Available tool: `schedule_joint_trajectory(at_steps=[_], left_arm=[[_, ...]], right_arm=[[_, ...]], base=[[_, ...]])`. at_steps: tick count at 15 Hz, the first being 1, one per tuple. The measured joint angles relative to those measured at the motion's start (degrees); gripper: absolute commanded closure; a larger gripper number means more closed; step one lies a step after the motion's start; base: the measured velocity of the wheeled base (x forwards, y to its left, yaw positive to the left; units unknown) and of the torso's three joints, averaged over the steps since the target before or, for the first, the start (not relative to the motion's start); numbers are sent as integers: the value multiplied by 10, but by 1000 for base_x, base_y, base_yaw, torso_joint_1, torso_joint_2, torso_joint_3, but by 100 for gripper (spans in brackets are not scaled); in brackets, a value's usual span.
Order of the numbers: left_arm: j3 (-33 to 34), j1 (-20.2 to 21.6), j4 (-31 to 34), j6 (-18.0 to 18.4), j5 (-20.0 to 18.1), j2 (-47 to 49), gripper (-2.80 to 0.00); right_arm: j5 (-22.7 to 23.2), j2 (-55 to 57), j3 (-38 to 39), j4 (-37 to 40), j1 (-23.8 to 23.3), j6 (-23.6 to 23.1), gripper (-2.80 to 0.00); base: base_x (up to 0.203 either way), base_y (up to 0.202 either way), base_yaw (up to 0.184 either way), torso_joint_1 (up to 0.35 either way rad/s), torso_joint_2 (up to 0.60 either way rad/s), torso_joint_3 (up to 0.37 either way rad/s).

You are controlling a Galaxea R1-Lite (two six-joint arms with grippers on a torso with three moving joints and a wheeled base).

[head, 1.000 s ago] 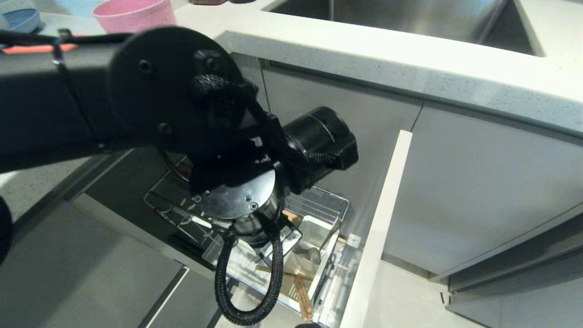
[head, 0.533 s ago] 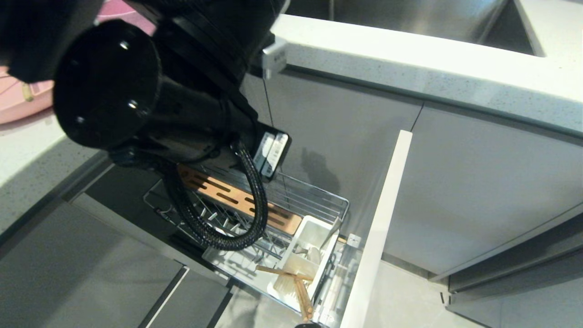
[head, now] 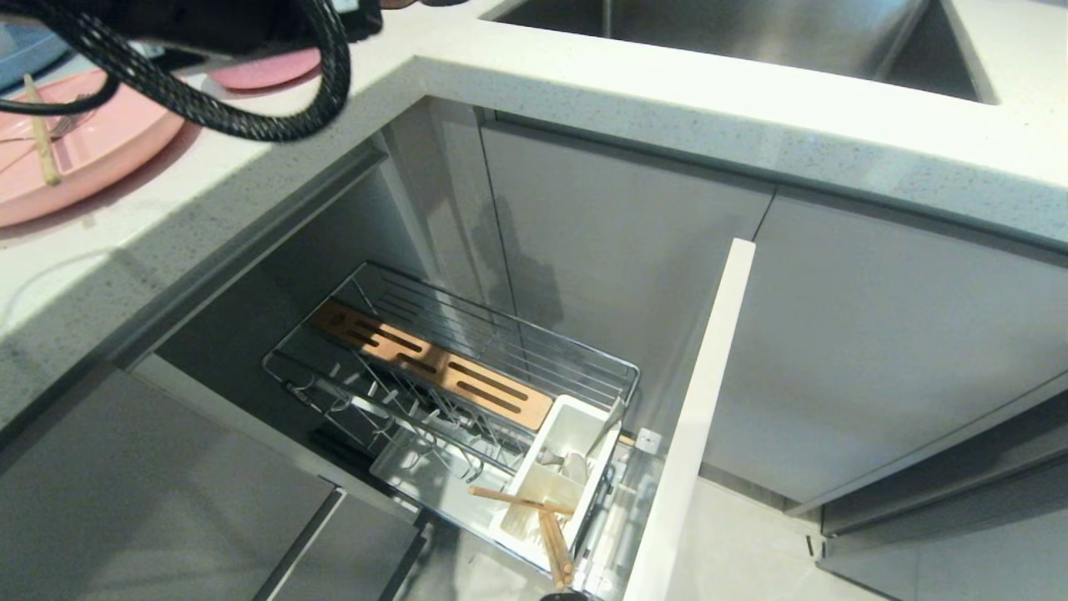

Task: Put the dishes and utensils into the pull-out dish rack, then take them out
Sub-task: Pick up the fork and place it in the cupboard

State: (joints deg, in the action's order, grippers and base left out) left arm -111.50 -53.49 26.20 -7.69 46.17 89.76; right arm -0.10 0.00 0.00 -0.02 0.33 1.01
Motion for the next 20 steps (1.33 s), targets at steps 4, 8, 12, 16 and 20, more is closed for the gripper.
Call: schedule_joint_trajectory(at_steps=[4, 8, 12, 16, 20], left_arm=[[1, 83, -87, 46, 15, -58, 0], [3, 149, -90, 69, 18, -103, 0], [3, 249, -64, 66, -7, -129, 0], [4, 331, 17, 14, -120, -157, 0], [4, 372, 123, -97, -212, -175, 0]], right_arm=[[0, 0, 0, 0, 0, 0, 0], [0, 0, 0, 0, 0, 0, 0], [0, 0, 0, 0, 0, 0, 0], [0, 0, 0, 0, 0, 0, 0], [0, 0, 0, 0, 0, 0, 0]], base=[[0, 0, 0, 0, 0, 0], [0, 0, 0, 0, 0, 0], [0, 0, 0, 0, 0, 0], [0, 0, 0, 0, 0, 0], [0, 0, 0, 0, 0, 0]])
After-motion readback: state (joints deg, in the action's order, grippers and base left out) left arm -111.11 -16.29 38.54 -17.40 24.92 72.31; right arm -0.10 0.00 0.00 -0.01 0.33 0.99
